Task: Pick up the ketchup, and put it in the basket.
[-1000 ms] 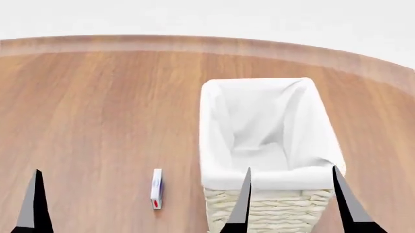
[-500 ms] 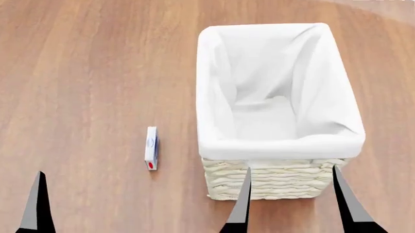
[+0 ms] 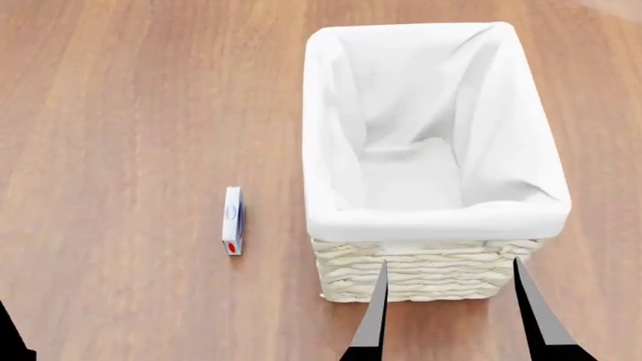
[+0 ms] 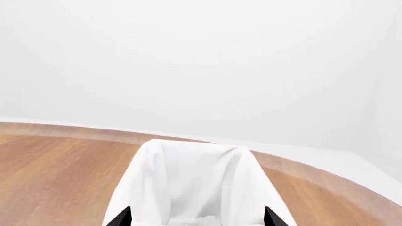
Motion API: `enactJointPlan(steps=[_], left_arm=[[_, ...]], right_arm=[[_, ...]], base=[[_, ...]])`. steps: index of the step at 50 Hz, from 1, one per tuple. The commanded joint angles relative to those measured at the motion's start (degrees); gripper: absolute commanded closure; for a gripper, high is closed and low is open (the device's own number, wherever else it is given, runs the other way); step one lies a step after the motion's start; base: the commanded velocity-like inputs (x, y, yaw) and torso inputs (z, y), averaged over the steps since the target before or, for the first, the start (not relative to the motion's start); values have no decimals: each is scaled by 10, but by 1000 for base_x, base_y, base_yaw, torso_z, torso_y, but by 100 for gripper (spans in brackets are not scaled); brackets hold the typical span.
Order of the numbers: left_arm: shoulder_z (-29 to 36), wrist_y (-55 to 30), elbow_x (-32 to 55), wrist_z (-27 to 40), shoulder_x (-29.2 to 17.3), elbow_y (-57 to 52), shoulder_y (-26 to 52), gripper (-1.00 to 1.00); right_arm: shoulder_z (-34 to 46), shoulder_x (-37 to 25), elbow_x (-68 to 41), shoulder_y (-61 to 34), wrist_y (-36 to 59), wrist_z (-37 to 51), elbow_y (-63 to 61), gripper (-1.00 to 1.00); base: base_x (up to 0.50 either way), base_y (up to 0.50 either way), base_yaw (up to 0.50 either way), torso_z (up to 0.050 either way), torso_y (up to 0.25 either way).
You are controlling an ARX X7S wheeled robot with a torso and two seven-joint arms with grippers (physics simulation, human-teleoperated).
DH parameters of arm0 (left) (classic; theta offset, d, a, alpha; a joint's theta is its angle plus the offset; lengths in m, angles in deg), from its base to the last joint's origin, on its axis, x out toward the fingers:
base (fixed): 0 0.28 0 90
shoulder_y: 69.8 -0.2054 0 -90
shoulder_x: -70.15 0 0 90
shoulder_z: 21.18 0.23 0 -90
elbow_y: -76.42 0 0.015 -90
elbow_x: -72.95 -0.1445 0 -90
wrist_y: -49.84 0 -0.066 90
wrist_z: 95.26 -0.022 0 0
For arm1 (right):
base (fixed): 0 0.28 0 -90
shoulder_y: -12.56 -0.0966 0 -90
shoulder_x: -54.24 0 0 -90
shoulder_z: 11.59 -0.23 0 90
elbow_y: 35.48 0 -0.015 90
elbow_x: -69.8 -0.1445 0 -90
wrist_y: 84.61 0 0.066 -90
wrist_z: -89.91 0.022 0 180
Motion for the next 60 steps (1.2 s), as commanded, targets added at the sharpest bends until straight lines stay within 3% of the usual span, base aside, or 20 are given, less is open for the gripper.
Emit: enactJointPlan(steps=[1,28,35,60], left_arm=[[-74,18,43,39,21,15,-4,-100],[-296,30,91,212,70,28,-38,-100],[-355,56,115,249,101,57,-45,-100],[-404,84,125,273,100,142,-58,-100]], right_arm=[[3,-3,-1,0,-1,4,1,-100],[13,-11,-2,-3,-2,12,3,-100],[13,-12,-6,-2,-4,13,0,-100],[17,-19,-8,-5,0,22,-4,-100]], base=[[0,0,0,0,0],[0,0,0,0,0],[0,0,0,0,0],[0,0,0,0,0]])
